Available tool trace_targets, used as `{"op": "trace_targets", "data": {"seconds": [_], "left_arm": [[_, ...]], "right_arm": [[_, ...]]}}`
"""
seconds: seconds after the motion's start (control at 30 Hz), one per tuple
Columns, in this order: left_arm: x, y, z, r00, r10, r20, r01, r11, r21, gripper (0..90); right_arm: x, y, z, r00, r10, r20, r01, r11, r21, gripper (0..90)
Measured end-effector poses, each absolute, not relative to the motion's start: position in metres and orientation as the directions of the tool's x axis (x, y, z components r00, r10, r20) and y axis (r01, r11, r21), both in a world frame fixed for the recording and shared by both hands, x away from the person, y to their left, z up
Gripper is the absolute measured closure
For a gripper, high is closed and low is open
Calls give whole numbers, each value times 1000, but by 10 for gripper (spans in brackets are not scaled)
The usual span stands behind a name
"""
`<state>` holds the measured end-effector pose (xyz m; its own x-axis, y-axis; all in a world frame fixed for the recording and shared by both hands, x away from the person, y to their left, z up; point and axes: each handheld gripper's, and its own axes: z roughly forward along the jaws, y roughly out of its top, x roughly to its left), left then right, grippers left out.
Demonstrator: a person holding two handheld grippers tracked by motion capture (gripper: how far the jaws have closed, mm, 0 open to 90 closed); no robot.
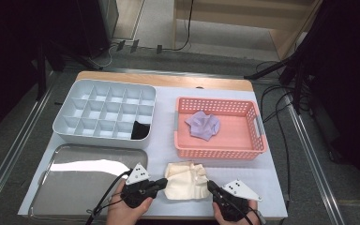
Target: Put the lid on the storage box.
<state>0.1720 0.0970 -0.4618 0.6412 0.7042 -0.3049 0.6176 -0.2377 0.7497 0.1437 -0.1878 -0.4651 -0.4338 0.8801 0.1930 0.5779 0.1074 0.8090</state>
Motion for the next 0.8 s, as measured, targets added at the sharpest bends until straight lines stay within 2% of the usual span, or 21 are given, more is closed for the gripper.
{"op": "trace_targets", "data": {"seconds": [0.23, 0.47, 0.63, 0.8], "left_arm": [[189, 100, -448, 618, 705, -347, 630, -180, 756, 885], [194, 112, -439, 612, 693, -380, 637, -148, 756, 883], [201, 105, -440, 605, 695, -389, 645, -142, 751, 880], [216, 95, -451, 574, 717, -395, 682, -152, 715, 866]], "right_arm": [[160, -189, -456, -436, 874, 216, 559, 75, 825, 888], [157, -201, -446, -449, 851, 272, 567, 36, 823, 886], [161, -196, -448, -438, 859, 266, 565, 33, 825, 886], [174, -185, -465, -437, 857, 274, 597, 48, 801, 885]]}}
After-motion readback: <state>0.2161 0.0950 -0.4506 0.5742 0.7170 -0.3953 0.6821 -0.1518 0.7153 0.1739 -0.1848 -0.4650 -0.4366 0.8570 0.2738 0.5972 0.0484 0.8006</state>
